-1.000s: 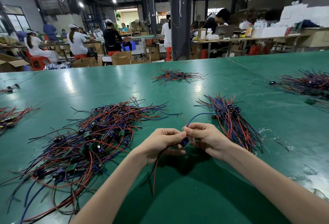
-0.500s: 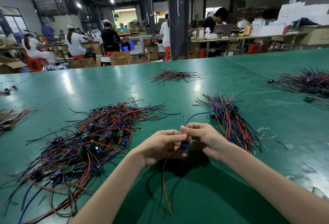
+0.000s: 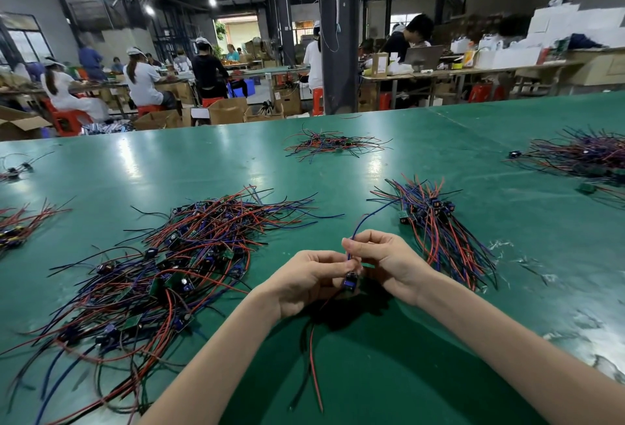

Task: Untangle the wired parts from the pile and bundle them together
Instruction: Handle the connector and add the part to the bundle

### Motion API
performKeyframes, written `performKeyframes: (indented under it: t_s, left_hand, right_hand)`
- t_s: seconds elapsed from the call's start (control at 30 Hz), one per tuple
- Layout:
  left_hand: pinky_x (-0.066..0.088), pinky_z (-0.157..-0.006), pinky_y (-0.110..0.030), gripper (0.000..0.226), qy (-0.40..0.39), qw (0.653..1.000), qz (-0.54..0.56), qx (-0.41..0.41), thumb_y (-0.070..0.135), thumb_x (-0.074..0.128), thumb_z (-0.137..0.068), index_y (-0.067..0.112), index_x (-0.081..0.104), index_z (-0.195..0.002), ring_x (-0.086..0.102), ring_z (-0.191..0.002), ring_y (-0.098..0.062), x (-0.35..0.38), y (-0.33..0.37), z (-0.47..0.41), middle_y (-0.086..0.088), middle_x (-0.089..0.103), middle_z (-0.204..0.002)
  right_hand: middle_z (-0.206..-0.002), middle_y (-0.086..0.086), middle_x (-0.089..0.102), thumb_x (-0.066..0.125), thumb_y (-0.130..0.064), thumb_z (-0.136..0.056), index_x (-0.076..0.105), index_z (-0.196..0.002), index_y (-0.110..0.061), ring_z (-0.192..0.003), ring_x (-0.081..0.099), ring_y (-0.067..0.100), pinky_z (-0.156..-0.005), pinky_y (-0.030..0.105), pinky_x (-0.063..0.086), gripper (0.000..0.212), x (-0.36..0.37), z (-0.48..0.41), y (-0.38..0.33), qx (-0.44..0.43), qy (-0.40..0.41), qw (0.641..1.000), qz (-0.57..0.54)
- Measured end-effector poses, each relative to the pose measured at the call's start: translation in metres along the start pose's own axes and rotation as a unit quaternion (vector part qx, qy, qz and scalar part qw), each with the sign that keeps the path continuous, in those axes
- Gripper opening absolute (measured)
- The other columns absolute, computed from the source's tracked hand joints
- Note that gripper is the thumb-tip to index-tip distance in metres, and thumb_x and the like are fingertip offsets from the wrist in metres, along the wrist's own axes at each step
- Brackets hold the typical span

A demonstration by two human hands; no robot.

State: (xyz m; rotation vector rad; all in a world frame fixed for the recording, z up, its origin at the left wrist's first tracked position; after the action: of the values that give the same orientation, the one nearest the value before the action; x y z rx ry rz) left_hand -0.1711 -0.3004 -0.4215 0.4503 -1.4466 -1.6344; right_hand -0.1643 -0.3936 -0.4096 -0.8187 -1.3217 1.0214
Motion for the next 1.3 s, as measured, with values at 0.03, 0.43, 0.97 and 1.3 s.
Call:
performKeyframes:
  t_s: [0.03, 0.43, 0.97, 1.3]
  left_hand:
    - [0.055, -0.061, -0.021, 0.012, 0.002, 1.0, 0.005, 0.005, 0.007, 0.063, -0.084, -0.001, 0.067, -0.093, 0.062, -0.054, -0.008, 0.0, 0.0, 0.0, -0.006, 0.07, -0.078]
    - [0.059, -0.065, -0.031, 0.017, 0.02, 0.999, -0.013, 0.028, 0.016, 0.069, -0.074, 0.001, 0.068, -0.078, 0.067, -0.06, -0.019, 0.0, 0.006, -0.002, -0.009, 0.07, -0.073]
    - [0.056, -0.06, -0.028, 0.015, -0.035, 0.997, -0.043, 0.059, 0.009, 0.066, -0.075, 0.004, 0.066, -0.061, 0.064, -0.057, -0.023, 0.015, 0.007, 0.002, -0.013, 0.063, -0.064]
    - [0.055, -0.059, -0.027, 0.015, -0.039, 0.997, -0.052, 0.045, 0.011, 0.069, -0.073, 0.008, 0.067, -0.059, 0.064, -0.056, -0.022, 0.014, 0.006, 0.003, -0.012, 0.063, -0.063]
  right_hand:
    - [-0.055, 0.006, 0.06, 0.074, -0.011, -0.061, 0.055, -0.065, -0.009, -0.045, 0.051, 0.012, -0.047, 0.019, 0.045, 0.019, 0.0, 0.0, 0.0, 0.0, 0.002, 1.0, 0.002]
    - [-0.056, 0.004, 0.056, 0.078, -0.012, -0.058, 0.056, -0.065, -0.01, -0.046, 0.048, 0.009, -0.049, 0.02, 0.041, 0.023, -0.009, -0.003, -0.003, -0.001, 0.041, 0.999, -0.01]
    - [-0.056, 0.004, 0.058, 0.08, -0.009, -0.073, 0.062, -0.058, -0.01, -0.053, 0.046, 0.014, -0.05, 0.021, 0.043, 0.023, -0.067, -0.005, -0.059, -0.162, 0.232, 0.938, 0.198]
    - [-0.051, -0.008, 0.051, 0.074, -0.012, -0.081, 0.067, -0.066, -0.01, -0.048, 0.039, 0.005, -0.05, 0.012, 0.033, 0.017, -0.046, 0.005, -0.081, -0.301, 0.206, 0.841, 0.4]
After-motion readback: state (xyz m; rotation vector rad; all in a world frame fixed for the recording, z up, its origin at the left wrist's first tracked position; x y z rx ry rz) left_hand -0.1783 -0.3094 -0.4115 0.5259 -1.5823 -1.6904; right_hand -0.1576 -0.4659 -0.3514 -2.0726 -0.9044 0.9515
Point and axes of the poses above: each hand's wrist, its own z-axis away from the middle knuckle, its own x-axis out of the palm, y = z × x, the point moved 9 cm from there along -z, towards the middle knuckle
